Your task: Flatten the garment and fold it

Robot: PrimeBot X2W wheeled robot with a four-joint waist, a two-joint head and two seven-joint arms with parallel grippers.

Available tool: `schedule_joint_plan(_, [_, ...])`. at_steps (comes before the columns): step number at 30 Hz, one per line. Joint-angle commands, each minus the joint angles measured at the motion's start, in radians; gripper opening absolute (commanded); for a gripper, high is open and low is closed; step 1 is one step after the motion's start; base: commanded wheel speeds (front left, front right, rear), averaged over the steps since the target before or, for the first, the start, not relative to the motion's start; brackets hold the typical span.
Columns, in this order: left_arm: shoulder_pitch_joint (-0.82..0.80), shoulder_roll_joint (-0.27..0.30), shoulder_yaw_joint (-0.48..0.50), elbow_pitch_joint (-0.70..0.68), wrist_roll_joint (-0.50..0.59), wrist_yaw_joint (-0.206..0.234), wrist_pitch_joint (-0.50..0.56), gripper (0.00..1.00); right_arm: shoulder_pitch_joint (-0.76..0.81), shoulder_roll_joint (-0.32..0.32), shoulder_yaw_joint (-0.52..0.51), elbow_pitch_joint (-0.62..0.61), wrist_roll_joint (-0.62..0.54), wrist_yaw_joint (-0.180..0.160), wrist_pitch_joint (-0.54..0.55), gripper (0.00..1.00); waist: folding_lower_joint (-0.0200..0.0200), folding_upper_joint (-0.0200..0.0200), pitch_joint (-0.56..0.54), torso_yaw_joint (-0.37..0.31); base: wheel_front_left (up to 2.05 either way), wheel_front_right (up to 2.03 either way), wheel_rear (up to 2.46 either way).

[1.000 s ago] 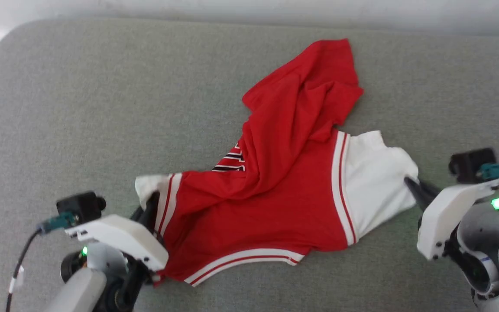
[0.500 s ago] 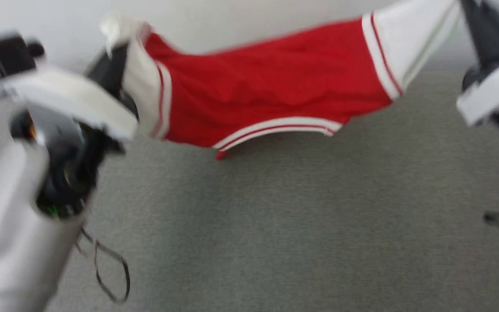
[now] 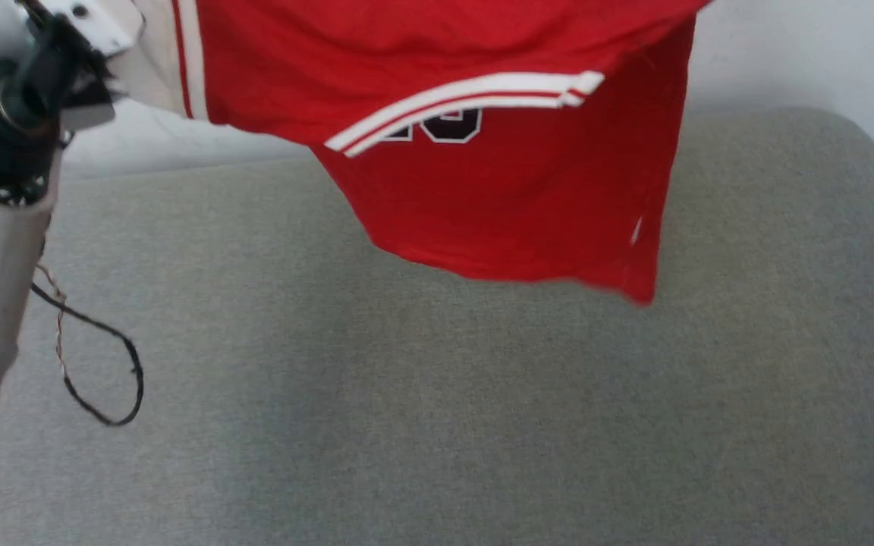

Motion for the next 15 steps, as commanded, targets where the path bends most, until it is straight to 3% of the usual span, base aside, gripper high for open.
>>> schedule_joint_plan(1, [-0.031,0.008,-0.010,0.021,0.016,0.017,0.013,0.00,-0.027,0.003,0.011,0.037,-0.013,-0.001,0.013,0.00,0.0002,0.0000,0.041,-0.027,0.00,0.00,0.00])
schedule_joint_plan(9, [-0.196,-0.017,-0.022,0.065,0.091,0.053,-0.027,0.00,-0.187,0.015,0.022,0.157,-0.091,-0.001,-0.018,0.00,0.0002,0.0000,0.242,-0.043,0.00,0.00,0.00])
schedule_joint_plan(15, [-0.342,-0.039,0.018,0.112,0.123,0.047,-0.116,0.00,-0.368,0.008,0.017,0.252,-0.155,-0.001,-0.091,0.00,0.0002,0.0000,0.379,-0.036,0.00,0.00,0.00])
